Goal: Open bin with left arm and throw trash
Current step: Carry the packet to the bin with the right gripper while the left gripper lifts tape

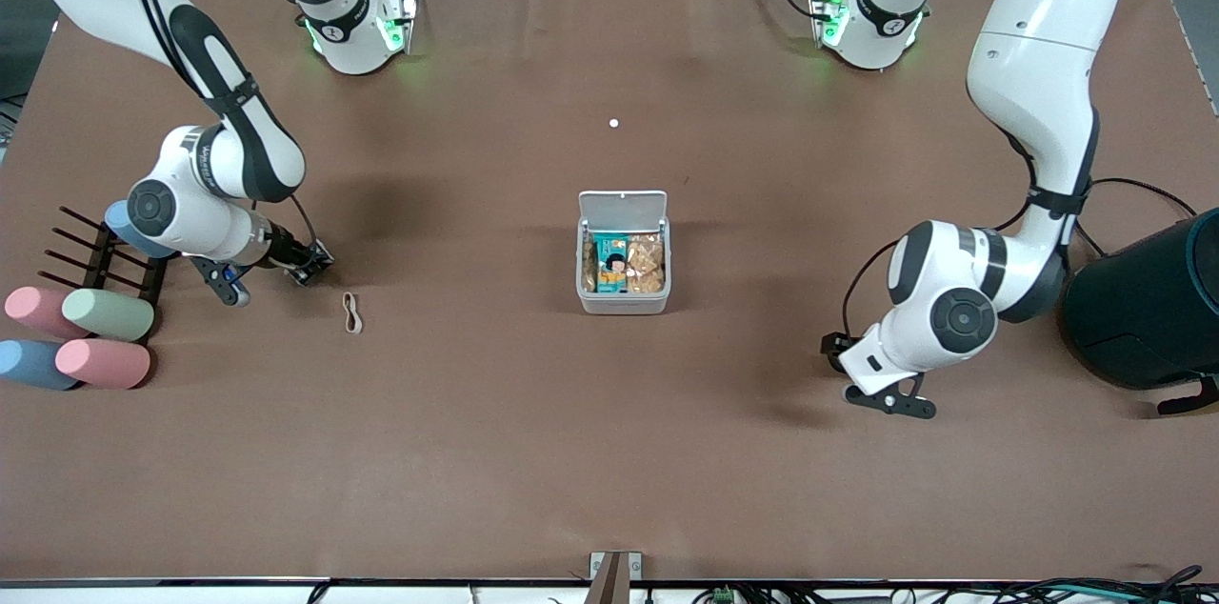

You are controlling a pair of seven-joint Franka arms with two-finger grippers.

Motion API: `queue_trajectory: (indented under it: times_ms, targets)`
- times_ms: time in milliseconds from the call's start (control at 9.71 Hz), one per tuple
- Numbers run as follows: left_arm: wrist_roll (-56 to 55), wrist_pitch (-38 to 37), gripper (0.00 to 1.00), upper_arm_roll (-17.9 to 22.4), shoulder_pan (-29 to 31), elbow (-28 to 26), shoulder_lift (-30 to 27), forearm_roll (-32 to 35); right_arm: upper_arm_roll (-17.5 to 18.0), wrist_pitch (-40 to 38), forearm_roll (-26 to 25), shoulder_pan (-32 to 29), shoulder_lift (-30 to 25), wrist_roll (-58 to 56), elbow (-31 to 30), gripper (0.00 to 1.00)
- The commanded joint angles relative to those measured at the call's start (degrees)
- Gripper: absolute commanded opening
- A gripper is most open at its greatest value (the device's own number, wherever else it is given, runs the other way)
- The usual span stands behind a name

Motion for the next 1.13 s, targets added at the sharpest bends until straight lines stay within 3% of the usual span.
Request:
queue_trajectory:
  times_ms: [0, 103, 206, 309, 412, 515, 618, 926, 1029]
  targets:
    - [-0.45, 4.44, 1.00, -0.28, 0.49, -3.58, -0.73, 1.29, 0.54, -4.95, 0.34, 4.20, -4.28, 5.09, 2.47, 0.00]
    - [-0.36, 6.02, 0.99, -0.19, 0.49, -4.89, -0.73, 1.29, 0.45, -8.63, 0.34, 9.71, -3.94, 12.69, 7.28, 0.00]
    - [-0.01, 8.65, 0.90, -0.19, 1.01, -6.99, -0.91, 1.29, 0.45, -10.67, 0.34, 14.99, -3.85, 20.42, 12.47, 0.00]
    - [-0.01, 9.81, 0.64, -0.19, 1.19, -7.62, -0.91, 1.29, 0.45, -14.43, 0.52, 20.09, -3.33, 28.77, 19.30, 0.00]
    - [-1.14, 9.73, 0.32, -0.27, 1.20, -7.63, -1.08, 1.29, 0.54, -17.60, 0.78, 24.05, -1.32, 35.38, 26.77, 0.00]
    - [-1.50, 9.73, 0.11, -0.28, 1.20, -7.63, -1.17, 1.20, 0.54, -18.76, 2.35, 28.36, 1.57, 40.40, 33.98, 0.00]
    - [-1.59, 9.29, 0.00, -0.45, 1.02, -7.54, -1.43, 1.20, 0.45, -18.77, 5.06, 31.71, 5.25, 44.72, 41.45, 0.01]
    - [-1.42, 5.80, 0.00, -1.41, 0.23, -5.18, -5.03, 0.94, 0.37, -17.63, 4.30, 39.89, 13.96, 45.91, 51.07, 0.06]
    - [-1.42, 2.38, 0.00, -2.90, 0.66, -3.17, -5.21, 0.59, 0.37, -17.63, 1.16, 42.26, 16.08, 41.03, 52.49, 0.06]
